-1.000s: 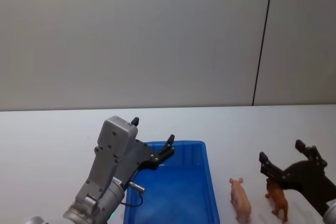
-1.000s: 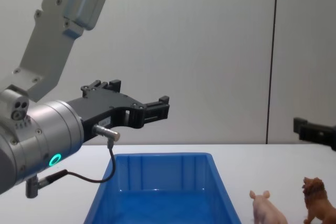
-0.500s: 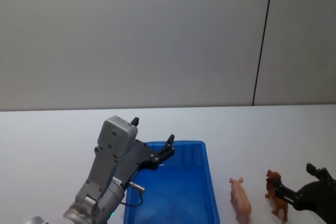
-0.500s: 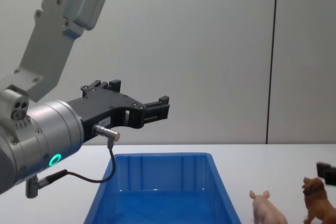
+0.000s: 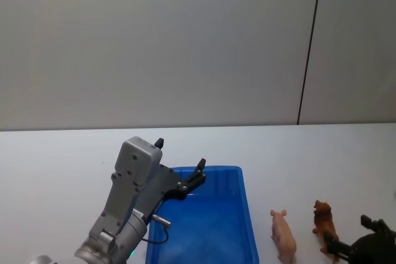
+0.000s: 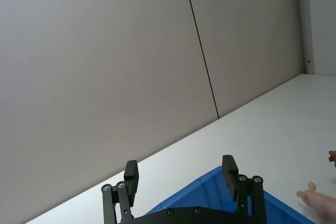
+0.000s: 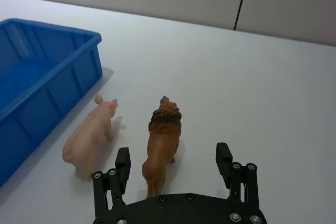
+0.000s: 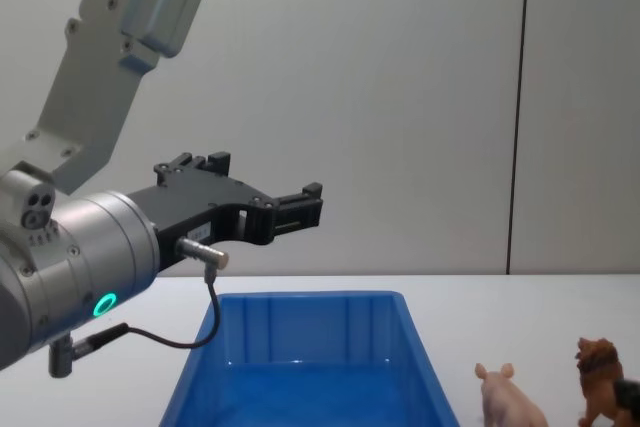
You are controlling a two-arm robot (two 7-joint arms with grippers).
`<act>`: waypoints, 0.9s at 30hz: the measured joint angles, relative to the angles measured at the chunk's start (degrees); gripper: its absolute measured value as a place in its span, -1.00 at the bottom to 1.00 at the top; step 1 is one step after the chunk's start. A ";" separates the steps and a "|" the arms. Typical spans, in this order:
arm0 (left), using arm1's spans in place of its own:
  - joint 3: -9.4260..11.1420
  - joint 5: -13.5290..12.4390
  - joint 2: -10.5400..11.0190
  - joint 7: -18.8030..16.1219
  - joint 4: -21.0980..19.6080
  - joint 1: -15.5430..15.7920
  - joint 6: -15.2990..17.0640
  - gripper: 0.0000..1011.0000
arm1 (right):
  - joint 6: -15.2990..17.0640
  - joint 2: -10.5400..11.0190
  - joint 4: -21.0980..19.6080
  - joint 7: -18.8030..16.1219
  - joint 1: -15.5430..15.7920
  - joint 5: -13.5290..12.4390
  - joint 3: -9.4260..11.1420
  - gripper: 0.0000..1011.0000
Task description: Pick up the two dolls from the table and place them into the box.
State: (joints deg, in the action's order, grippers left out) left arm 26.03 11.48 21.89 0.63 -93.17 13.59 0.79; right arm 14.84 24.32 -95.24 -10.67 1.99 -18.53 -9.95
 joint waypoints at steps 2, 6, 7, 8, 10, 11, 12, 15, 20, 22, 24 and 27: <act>0.00 0.00 0.00 0.00 0.00 0.00 0.00 0.98 | 0.35 -0.26 0.76 -0.39 -0.37 0.01 -0.19 0.98; 0.00 0.00 0.00 0.00 0.00 0.00 0.00 0.98 | 0.99 -1.02 2.64 -1.24 -1.40 0.35 -0.69 0.98; 0.00 0.00 0.00 0.00 0.00 0.00 0.00 0.98 | 1.08 -1.17 3.03 -1.35 -1.63 0.41 -0.78 0.98; 0.00 0.00 0.00 0.00 0.00 0.00 0.00 0.98 | 1.24 -1.42 3.59 -1.55 -1.99 0.56 -0.94 0.98; 0.00 0.00 0.00 0.00 0.00 0.00 0.00 0.98 | 1.40 -1.67 4.06 -1.73 -2.33 0.67 -1.10 0.95; 0.00 0.00 0.00 0.00 0.00 0.00 0.00 0.98 | 1.52 -1.78 4.43 -1.85 -2.49 0.75 -1.17 0.90; 0.00 0.00 0.00 0.00 0.00 0.00 0.00 0.98 | 1.69 -2.05 5.07 -2.02 -2.85 0.83 -1.32 0.82; 0.00 0.00 0.00 0.00 0.00 0.00 0.00 0.98 | 1.98 -2.39 5.87 -2.27 -3.34 0.91 -1.50 0.74; 0.00 0.00 0.00 0.00 0.00 0.00 0.00 0.98 | 2.63 -3.18 7.94 -2.81 -4.55 0.93 -1.84 0.46; 0.00 0.00 0.00 0.00 0.00 0.00 0.00 0.98 | 2.76 -3.37 8.42 -2.91 -4.85 0.90 -1.91 0.35; 0.00 0.00 0.00 0.00 0.00 0.00 0.00 0.98 | 2.93 -3.68 9.10 -3.06 -5.30 0.83 -2.00 0.16; 0.00 0.00 0.00 0.00 0.00 0.00 0.00 0.98 | 3.02 -3.91 9.75 -3.15 -5.68 0.75 -2.07 0.02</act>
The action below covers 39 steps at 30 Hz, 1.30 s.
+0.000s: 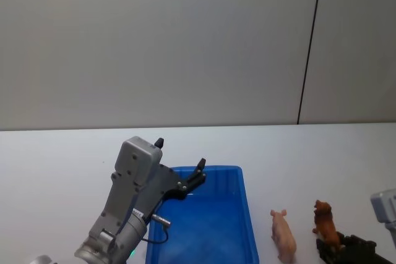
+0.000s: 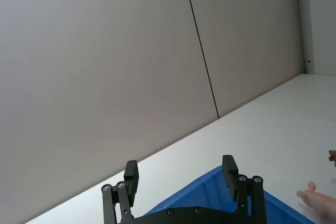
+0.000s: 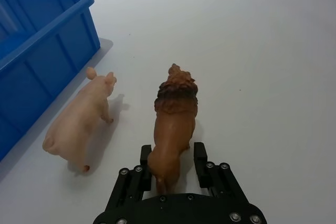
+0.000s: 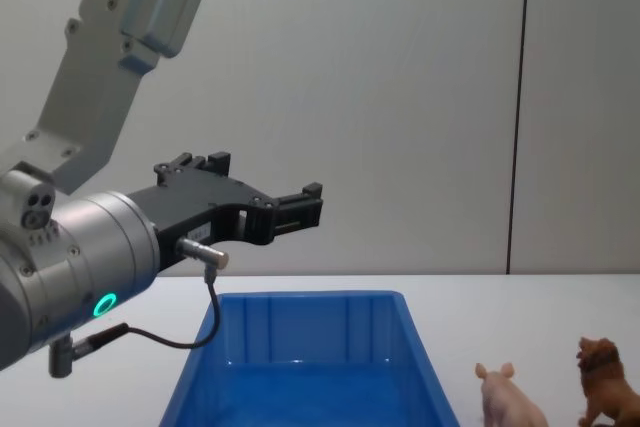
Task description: Pick up the two dolls from the table and place them into the box.
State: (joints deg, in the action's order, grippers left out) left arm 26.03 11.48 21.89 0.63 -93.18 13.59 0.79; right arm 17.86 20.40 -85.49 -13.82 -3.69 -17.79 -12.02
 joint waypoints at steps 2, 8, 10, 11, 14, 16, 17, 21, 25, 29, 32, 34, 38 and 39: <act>0.00 0.00 0.00 0.00 0.00 0.00 0.00 0.98 | 0.03 -0.25 0.58 -0.07 -0.41 -0.06 -0.07 -0.12; 0.00 0.00 0.00 0.00 0.00 0.00 0.00 0.98 | -0.46 -0.53 1.16 -0.06 -0.99 0.01 -0.12 -0.44; 0.00 0.00 0.00 0.00 0.00 0.00 0.00 0.98 | -1.00 -0.61 1.18 0.03 -1.20 0.17 -0.12 -0.49; 0.00 0.00 0.00 0.00 0.00 0.00 0.00 0.98 | -1.20 -0.62 1.18 0.06 -1.25 0.27 -0.12 -0.49; 0.00 0.00 0.00 0.00 0.00 0.00 0.00 0.98 | -2.14 -0.68 0.93 0.18 -1.51 0.59 -0.11 -0.49; 0.00 0.00 0.00 0.00 0.00 0.00 0.00 0.98 | -2.90 -0.73 0.51 0.20 -1.74 0.89 -0.09 -0.49; 0.00 0.00 0.00 0.00 0.00 0.00 0.00 0.98 | -3.36 -0.75 0.21 0.18 -1.93 1.06 -0.06 -0.49; 0.00 0.00 0.00 0.00 0.00 0.00 0.00 0.98 | -4.26 -0.82 -0.56 -0.27 -2.50 1.45 -0.01 -0.49; 0.00 0.00 0.00 0.00 0.00 0.00 0.00 0.98 | -5.09 -1.06 -1.70 -1.89 -3.77 1.85 0.02 -0.49; 0.00 0.00 0.00 0.00 0.00 0.00 0.00 0.98 | -5.22 -1.46 -2.31 -3.66 -5.14 1.99 -0.07 -0.49; 0.00 0.00 0.00 0.00 0.00 0.00 0.00 0.98 | -5.02 -1.94 -2.53 -5.40 -6.43 2.02 -0.31 -0.49; 0.00 0.00 0.00 0.00 0.00 0.00 0.00 0.98 | -4.61 -2.34 -2.53 -6.70 -7.39 2.03 -0.53 -0.49; 0.00 0.00 0.00 0.00 0.00 0.00 0.00 0.98 | -3.49 -3.24 -2.25 -9.12 -9.19 2.11 -1.14 -0.49; 0.00 0.00 0.00 0.00 0.00 0.00 0.00 0.98 | -3.12 -3.47 -2.13 -9.72 -9.54 2.15 -1.30 -0.49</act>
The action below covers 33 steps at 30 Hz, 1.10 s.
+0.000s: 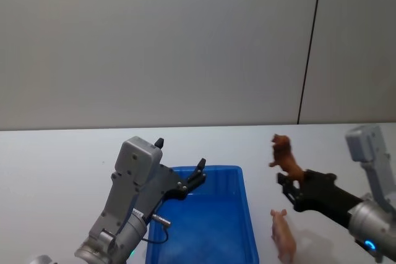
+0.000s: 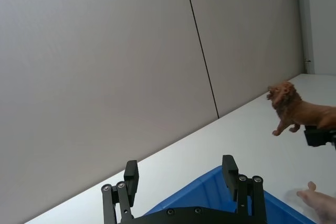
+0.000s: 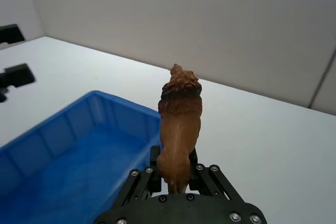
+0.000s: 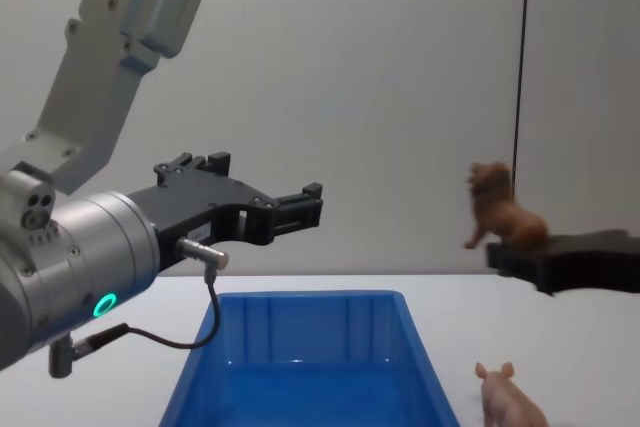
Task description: Pick up the two dolls from the table and place them into the box.
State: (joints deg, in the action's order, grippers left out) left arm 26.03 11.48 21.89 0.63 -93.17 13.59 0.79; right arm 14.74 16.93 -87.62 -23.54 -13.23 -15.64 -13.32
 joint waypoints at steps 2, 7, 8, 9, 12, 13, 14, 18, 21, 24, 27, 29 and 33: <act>0.00 0.00 0.00 0.00 0.00 0.00 0.00 0.98 | 0.85 -0.71 0.47 -1.25 -1.08 0.16 -0.53 -0.49; 0.00 0.00 0.00 0.00 0.00 0.00 0.00 0.98 | 2.64 -2.07 1.61 -3.66 -2.83 0.65 -1.67 -0.49; 0.00 0.00 0.00 0.00 0.00 0.00 0.00 0.98 | 3.13 -2.47 2.01 -4.23 -3.27 0.82 -2.06 -0.49; 0.00 0.00 0.00 0.00 0.00 0.00 0.00 0.98 | 3.35 -2.73 2.29 -4.52 -3.55 0.90 -2.32 -0.49; 0.00 0.00 0.00 0.00 0.00 0.00 0.00 0.98 | 4.03 -3.33 2.95 -5.30 -4.12 1.27 -2.89 -0.49; 0.00 0.00 0.00 0.00 0.00 0.00 0.00 0.98 | 4.39 -3.69 3.38 -5.71 -4.45 1.50 -3.27 -0.49; 0.00 0.00 0.00 0.00 0.00 0.00 0.00 0.98 | 4.54 -3.93 3.69 -5.92 -4.66 1.62 -3.53 -0.49; 0.00 0.00 0.00 0.00 0.00 0.00 0.00 0.98 | 5.14 -4.73 4.67 -6.88 -5.29 2.15 -4.47 -0.35; 0.00 0.00 0.00 0.00 0.00 0.00 0.00 0.98 | 5.35 -5.17 5.22 -7.44 -5.62 2.45 -5.04 -0.19; 0.00 0.00 0.00 0.00 0.00 0.00 0.00 0.98 | 5.37 -5.47 5.60 -7.78 -5.83 2.65 -5.45 0.01; 0.00 0.00 0.00 0.00 0.00 0.00 0.00 0.98 | 5.29 -5.55 5.77 -7.93 -5.89 2.77 -5.69 0.20; 0.00 0.00 0.00 0.00 0.00 0.00 0.00 0.98 | 5.06 -5.52 5.77 -7.93 -5.89 2.77 -5.72 0.31; 0.00 0.00 0.00 0.00 0.00 0.00 0.00 0.98 | 4.54 -5.04 5.46 -7.55 -5.62 2.59 -5.52 0.58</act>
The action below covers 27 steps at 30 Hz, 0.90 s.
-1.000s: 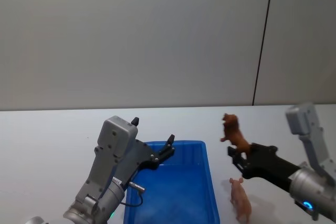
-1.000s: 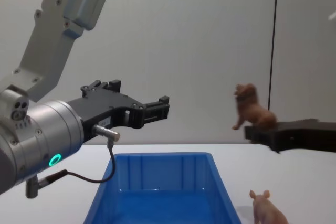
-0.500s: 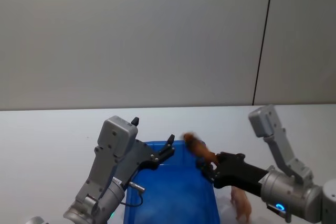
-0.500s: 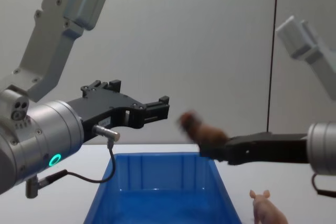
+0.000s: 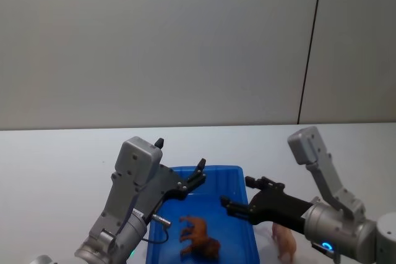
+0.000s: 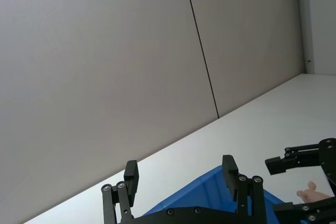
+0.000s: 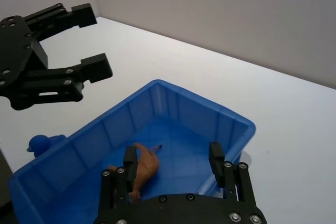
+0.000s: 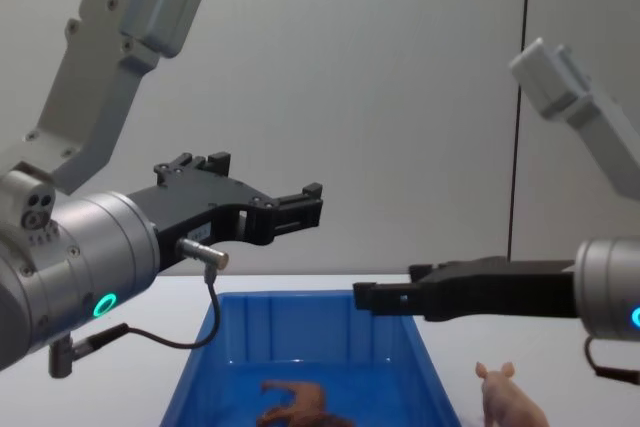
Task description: Pick up the two dolls from the table and place them into the box.
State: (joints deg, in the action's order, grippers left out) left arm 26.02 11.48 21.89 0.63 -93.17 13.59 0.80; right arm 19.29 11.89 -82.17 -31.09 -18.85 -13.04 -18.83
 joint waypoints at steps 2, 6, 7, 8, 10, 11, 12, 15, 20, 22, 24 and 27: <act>0.00 0.00 0.00 0.00 0.00 0.00 0.00 0.98 | -0.33 0.48 -0.40 0.55 0.37 -0.32 0.32 0.66; 0.00 0.00 0.00 0.00 0.00 0.00 0.00 0.98 | -0.82 1.44 -1.25 1.66 1.18 -1.02 0.98 0.89; 0.00 0.00 0.00 0.00 0.00 0.00 0.00 0.98 | -0.90 1.66 -1.46 1.89 1.40 -1.18 1.14 0.91; 0.00 0.00 0.00 0.00 0.00 0.00 0.00 0.98 | -1.03 2.21 -1.90 2.41 1.93 -1.52 1.45 0.98; 0.00 0.00 0.00 0.00 0.00 0.00 0.00 0.98 | -1.13 2.69 -2.49 3.03 2.41 -1.99 1.84 0.98; 0.00 0.00 0.00 0.00 0.00 0.00 0.00 0.98 | -1.15 2.95 -2.76 3.20 2.70 -2.11 2.02 0.98; 0.00 0.00 0.00 0.00 0.00 0.00 0.00 0.98 | -1.18 3.58 -3.38 3.88 3.38 -2.58 2.39 0.98; 0.00 0.00 0.00 0.00 0.00 0.00 0.00 0.98 | -1.16 4.62 -4.50 4.99 4.61 -3.37 2.96 0.98; 0.00 0.00 0.00 0.00 0.00 0.00 0.00 0.98 | -0.61 6.40 -6.36 6.90 6.97 -4.75 3.90 0.98; 0.00 0.00 0.00 0.00 0.00 0.00 0.00 0.98 | -0.42 6.92 -6.88 7.29 7.66 -5.05 4.13 0.98; 0.00 0.00 0.00 0.00 0.00 0.00 0.00 0.98 | -0.18 7.33 -7.25 7.63 8.23 -5.33 4.30 0.98; 0.00 0.00 0.00 0.00 0.00 0.00 0.00 0.98 | 0.43 8.04 -7.90 8.25 9.35 -5.86 4.56 0.98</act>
State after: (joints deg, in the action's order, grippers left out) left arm 26.03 11.48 21.89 0.62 -93.17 13.59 0.79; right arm 19.71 19.93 -90.07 -22.83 -9.50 -18.91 -14.28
